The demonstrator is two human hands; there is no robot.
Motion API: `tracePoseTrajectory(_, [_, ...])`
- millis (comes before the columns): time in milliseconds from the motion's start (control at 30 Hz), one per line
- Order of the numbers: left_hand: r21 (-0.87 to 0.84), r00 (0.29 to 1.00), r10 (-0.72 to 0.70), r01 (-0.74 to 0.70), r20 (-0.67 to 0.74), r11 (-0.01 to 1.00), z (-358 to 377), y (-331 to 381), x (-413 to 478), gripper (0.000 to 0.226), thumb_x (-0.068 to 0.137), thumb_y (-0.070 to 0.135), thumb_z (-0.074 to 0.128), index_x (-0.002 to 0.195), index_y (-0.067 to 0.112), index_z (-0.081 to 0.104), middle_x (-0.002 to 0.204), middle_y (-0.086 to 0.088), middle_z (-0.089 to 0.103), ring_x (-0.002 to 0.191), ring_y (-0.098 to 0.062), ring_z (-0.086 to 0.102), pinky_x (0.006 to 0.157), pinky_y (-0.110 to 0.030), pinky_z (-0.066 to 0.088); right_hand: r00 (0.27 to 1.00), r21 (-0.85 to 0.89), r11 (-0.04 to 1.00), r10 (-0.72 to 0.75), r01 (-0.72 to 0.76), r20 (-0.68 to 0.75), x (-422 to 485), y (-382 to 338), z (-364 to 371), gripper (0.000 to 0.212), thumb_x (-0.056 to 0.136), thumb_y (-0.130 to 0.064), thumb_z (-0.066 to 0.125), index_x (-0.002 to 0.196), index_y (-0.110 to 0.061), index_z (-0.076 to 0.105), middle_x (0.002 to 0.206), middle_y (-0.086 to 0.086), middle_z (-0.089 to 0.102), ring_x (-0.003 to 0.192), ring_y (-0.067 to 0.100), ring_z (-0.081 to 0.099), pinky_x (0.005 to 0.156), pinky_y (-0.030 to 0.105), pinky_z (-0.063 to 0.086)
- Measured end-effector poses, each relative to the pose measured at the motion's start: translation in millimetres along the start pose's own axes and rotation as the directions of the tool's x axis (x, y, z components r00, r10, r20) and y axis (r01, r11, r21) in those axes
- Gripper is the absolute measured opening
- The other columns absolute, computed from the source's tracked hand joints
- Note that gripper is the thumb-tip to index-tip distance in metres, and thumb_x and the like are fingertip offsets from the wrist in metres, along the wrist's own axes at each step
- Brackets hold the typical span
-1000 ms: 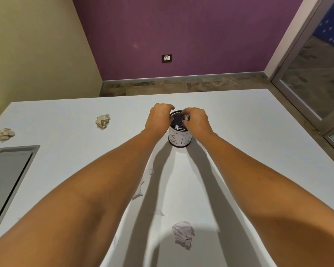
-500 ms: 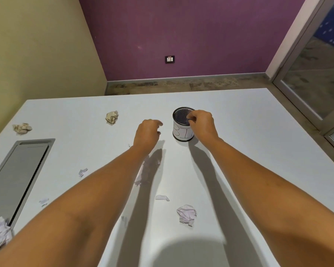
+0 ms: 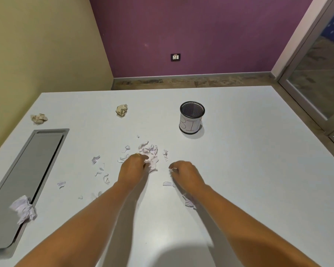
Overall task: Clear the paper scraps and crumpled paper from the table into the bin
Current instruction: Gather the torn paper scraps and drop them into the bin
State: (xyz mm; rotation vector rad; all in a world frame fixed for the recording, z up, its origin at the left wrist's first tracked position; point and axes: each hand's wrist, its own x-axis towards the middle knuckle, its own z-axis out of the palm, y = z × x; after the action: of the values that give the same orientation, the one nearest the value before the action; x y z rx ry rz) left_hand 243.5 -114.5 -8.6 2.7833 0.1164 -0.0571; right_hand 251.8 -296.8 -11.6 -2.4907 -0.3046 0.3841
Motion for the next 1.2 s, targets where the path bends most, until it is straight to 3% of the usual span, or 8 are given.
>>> tracePoseTrajectory(200, [0.021, 0.995, 0.028, -0.030, 0.095, 0.999, 16, -6, -21, 0.029, 0.089, 0.028, 0.055, 0.115, 0.016, 0.057, 0.107, -0.006, 0.064, 0.106, -0.024, 0.055, 0.078, -0.034, 0.050, 0.990, -0.187, 0.977, -0.080, 0.101, 0.115, -18, -9, 28, 0.038, 0.091, -0.015, 0.051, 0.129, -0.015, 0.051, 0.145, 0.004, 0.043, 0.130, 0.022, 0.043, 0.103, 0.033, 0.039])
tracePoseTrajectory(333, [0.063, 0.992, 0.061, -0.069, 0.113, 0.996, 21, -4, -28, 0.035, 0.089, 0.024, 0.055, 0.123, 0.018, 0.052, 0.111, -0.006, 0.060, 0.109, -0.025, 0.053, 0.078, -0.038, 0.052, 0.988, -0.178, 0.977, -0.099, 0.119, 0.116, -26, -10, 35, 0.033, 0.097, -0.009, 0.037, 0.127, -0.009, 0.052, 0.141, 0.010, 0.045, 0.127, 0.025, 0.045, 0.103, 0.036, 0.039])
tracePoseTrajectory(467, [0.071, 0.992, 0.093, -0.099, 0.087, 0.993, 25, -4, -30, 0.020, 0.092, 0.018, 0.048, 0.104, 0.011, 0.061, 0.099, -0.009, 0.060, 0.096, -0.027, 0.057, 0.067, -0.033, 0.047, 0.990, -0.190, 0.974, -0.102, 0.120, 0.100, -32, -8, 35, 0.031, 0.098, -0.005, 0.034, 0.121, -0.003, 0.054, 0.129, 0.016, 0.052, 0.117, 0.027, 0.050, 0.096, 0.038, 0.043])
tracePoseTrajectory(600, [0.055, 0.993, 0.104, -0.107, 0.058, 0.993, 28, -2, -35, 0.027, 0.095, 0.023, 0.043, 0.097, 0.009, 0.067, 0.098, -0.008, 0.063, 0.092, -0.025, 0.059, 0.068, -0.034, 0.048, 0.988, -0.281, 0.950, -0.111, 0.137, 0.106, -32, -9, 36, 0.027, 0.094, 0.005, 0.036, 0.109, -0.001, 0.057, 0.114, 0.016, 0.055, 0.111, 0.024, 0.048, 0.074, 0.032, 0.035])
tracePoseTrajectory(733, [0.041, 0.994, 0.087, -0.089, 0.062, 0.995, 29, 0, -37, 0.027, 0.094, 0.021, 0.045, 0.098, 0.009, 0.069, 0.099, -0.008, 0.065, 0.092, -0.024, 0.061, 0.072, -0.034, 0.050, 0.984, -0.335, 0.926, -0.143, 0.172, 0.109, -29, -7, 36, 0.035, 0.091, 0.009, 0.037, 0.114, -0.005, 0.058, 0.115, 0.011, 0.056, 0.112, 0.019, 0.047, 0.074, 0.032, 0.035])
tracePoseTrajectory(900, [0.015, 0.998, 0.050, -0.051, 0.048, 0.999, 28, 1, -38, 0.025, 0.093, 0.023, 0.048, 0.102, 0.011, 0.069, 0.101, -0.008, 0.066, 0.093, -0.024, 0.062, 0.078, -0.034, 0.050, 0.987, -0.271, 0.951, -0.122, 0.146, 0.104, -24, -2, 33, 0.032, 0.088, 0.007, 0.039, 0.105, -0.002, 0.064, 0.108, 0.014, 0.059, 0.096, 0.019, 0.050, 0.072, 0.028, 0.032])
tracePoseTrajectory(1033, [-0.008, 0.999, 0.038, -0.038, 0.013, 0.999, 22, 5, -31, 0.024, 0.092, 0.020, 0.050, 0.100, 0.009, 0.070, 0.099, -0.010, 0.068, 0.092, -0.025, 0.062, 0.078, -0.036, 0.050, 0.996, -0.148, 0.985, -0.085, 0.090, 0.039, -17, 4, 22, 0.029, 0.087, 0.003, 0.042, 0.103, 0.000, 0.066, 0.108, 0.015, 0.062, 0.102, 0.025, 0.057, 0.087, 0.029, 0.042])
tracePoseTrajectory(1200, [-0.027, 0.999, 0.031, -0.031, -0.022, 0.999, 7, 18, -5, 0.020, 0.089, 0.013, 0.052, 0.092, 0.006, 0.070, 0.095, -0.014, 0.068, 0.089, -0.030, 0.062, 0.074, -0.036, 0.049, 0.998, -0.092, 0.995, -0.049, 0.045, -0.031, 2, 9, -2, 0.028, 0.088, 0.003, 0.045, 0.104, -0.001, 0.068, 0.109, 0.015, 0.064, 0.101, 0.025, 0.060, 0.089, 0.029, 0.045])
